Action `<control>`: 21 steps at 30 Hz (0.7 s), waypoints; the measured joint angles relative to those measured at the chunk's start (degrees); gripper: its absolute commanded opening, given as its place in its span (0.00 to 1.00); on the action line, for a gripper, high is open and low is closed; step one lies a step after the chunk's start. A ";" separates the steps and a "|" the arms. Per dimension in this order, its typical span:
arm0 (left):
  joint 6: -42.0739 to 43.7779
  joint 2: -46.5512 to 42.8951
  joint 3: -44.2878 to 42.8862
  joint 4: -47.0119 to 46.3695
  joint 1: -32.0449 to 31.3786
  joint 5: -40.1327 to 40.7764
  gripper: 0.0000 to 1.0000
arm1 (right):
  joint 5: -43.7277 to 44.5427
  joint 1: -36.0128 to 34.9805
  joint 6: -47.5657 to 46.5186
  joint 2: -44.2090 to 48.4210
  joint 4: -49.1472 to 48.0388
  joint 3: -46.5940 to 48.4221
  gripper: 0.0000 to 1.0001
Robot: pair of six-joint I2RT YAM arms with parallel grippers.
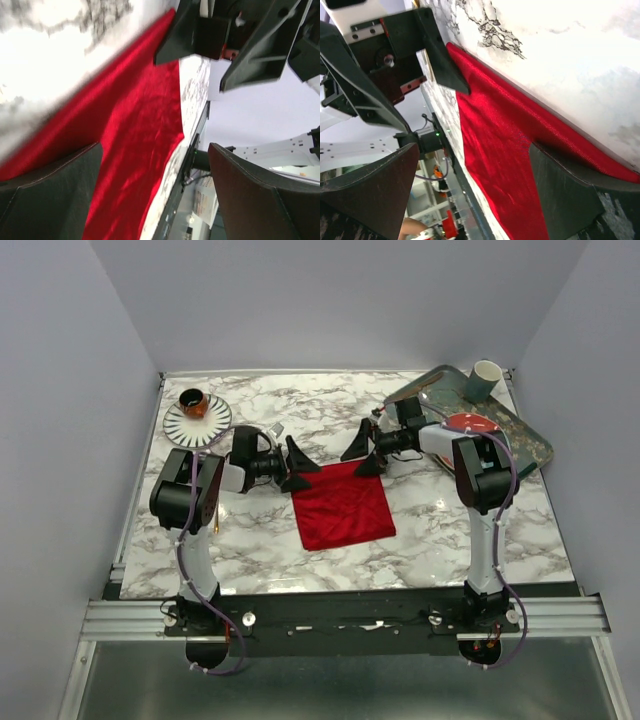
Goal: Fold the napkin into a case and place the utensils inside
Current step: Smooth out the square-folded napkin at the center of the board.
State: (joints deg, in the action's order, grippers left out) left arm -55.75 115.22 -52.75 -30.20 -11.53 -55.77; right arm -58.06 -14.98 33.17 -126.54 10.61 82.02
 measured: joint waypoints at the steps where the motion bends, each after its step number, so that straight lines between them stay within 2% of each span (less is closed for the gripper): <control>1: 0.02 -0.98 1.18 0.20 -0.11 -0.02 0.99 | 0.02 -0.15 -1.11 0.00 0.68 0.44 1.00; 5: 0.37 -5.70 5.05 3.91 -1.25 -0.33 0.99 | 0.28 -1.42 -5.03 0.90 3.58 2.10 1.00; 8: 8.68 -11.69 3.21 17.18 -1.77 0.17 0.99 | 0.26 -2.25 -7.96 5.31 7.13 2.08 0.99; 12: 30.75 -18.58 -8.31 39.85 -1.95 4.68 0.97 | 0.72 -2.82 -13.22 15.47 10.78 1.42 0.99; 13: 36.87 -20.02 -11.85 44.37 -2.01 6.23 0.95 | 1.05 -2.86 -14.64 18.75 11.85 0.79 0.99; 15: 50.18 -22.91 -16.06 51.28 -2.01 8.33 0.83 | 1.86 -2.86 -17.31 23.19 13.66 -0.20 0.99; 16: 56.22 -24.76 -16.83 54.10 -2.10 9.64 0.78 | 2.10 -2.86 -18.38 24.61 14.56 -0.66 0.99; 17: 64.17 -27.34 -16.74 57.05 -2.73 11.52 0.69 | 2.71 -2.86 -19.85 25.81 16.06 -1.33 0.98; 19: 77.13 -31.58 -14.80 61.44 -4.72 14.38 0.63 | 4.17 -2.86 -22.47 26.49 18.95 -2.69 0.98; 20: 84.63 -35.06 -12.17 63.30 -7.80 16.68 0.61 | 5.29 -2.86 -23.63 26.47 20.63 -3.23 0.96; 21: 88.96 -36.68 -10.34 63.93 -9.35 17.81 0.61 | 6.27 -2.86 -24.39 26.38 21.86 -3.78 0.95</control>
State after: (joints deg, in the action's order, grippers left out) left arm 33.21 78.54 -63.09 33.74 -20.88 -37.95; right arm -51.79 -17.85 8.78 -100.16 32.47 78.24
